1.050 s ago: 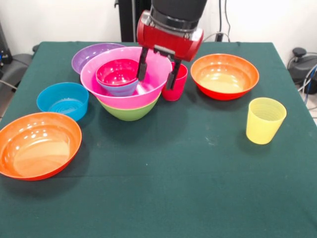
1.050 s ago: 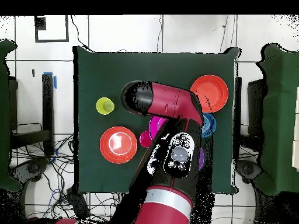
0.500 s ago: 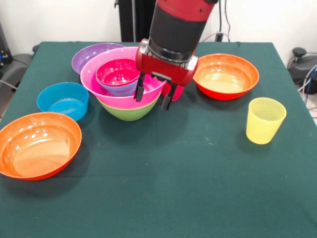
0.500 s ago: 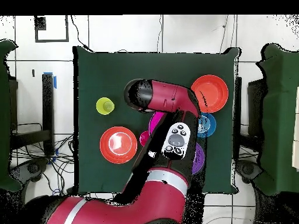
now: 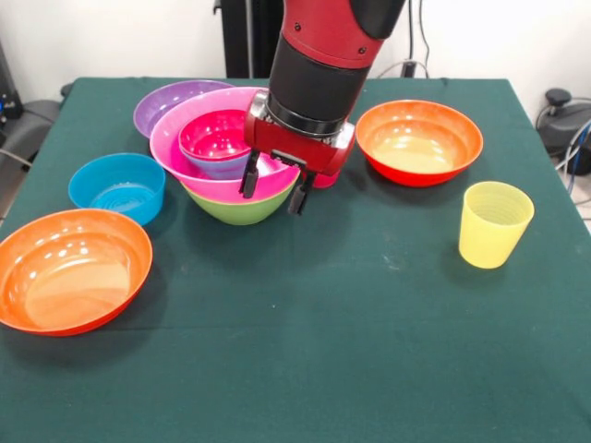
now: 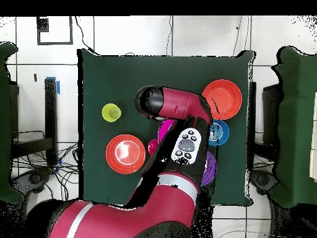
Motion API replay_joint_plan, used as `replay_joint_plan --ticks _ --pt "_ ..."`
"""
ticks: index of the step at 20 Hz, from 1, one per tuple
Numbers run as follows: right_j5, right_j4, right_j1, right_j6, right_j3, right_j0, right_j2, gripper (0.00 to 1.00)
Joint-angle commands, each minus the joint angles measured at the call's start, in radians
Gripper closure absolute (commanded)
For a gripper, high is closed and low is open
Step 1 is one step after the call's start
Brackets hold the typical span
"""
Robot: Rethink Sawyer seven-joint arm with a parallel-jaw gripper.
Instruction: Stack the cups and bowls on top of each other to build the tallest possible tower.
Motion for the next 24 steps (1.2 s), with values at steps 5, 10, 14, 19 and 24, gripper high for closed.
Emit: replay_joint_plan --ticks 5,10,14,19,24 --pt "-0.048 -0.047 0.007 0.099 -0.009 0.012 0.043 0.0" --pt "-0.028 -0.058 0.024 0.095 -0.078 0.022 0.005 0.0" --pt "-0.025 -0.052 0.036 0.104 -0.116 0.024 -0.013 0.0" --pt "-0.036 -0.052 0.06 0.113 -0.158 0.028 -0.04 0.0" --pt "-0.03 -0.058 0.089 0.094 -0.214 0.024 -0.064 0.0"
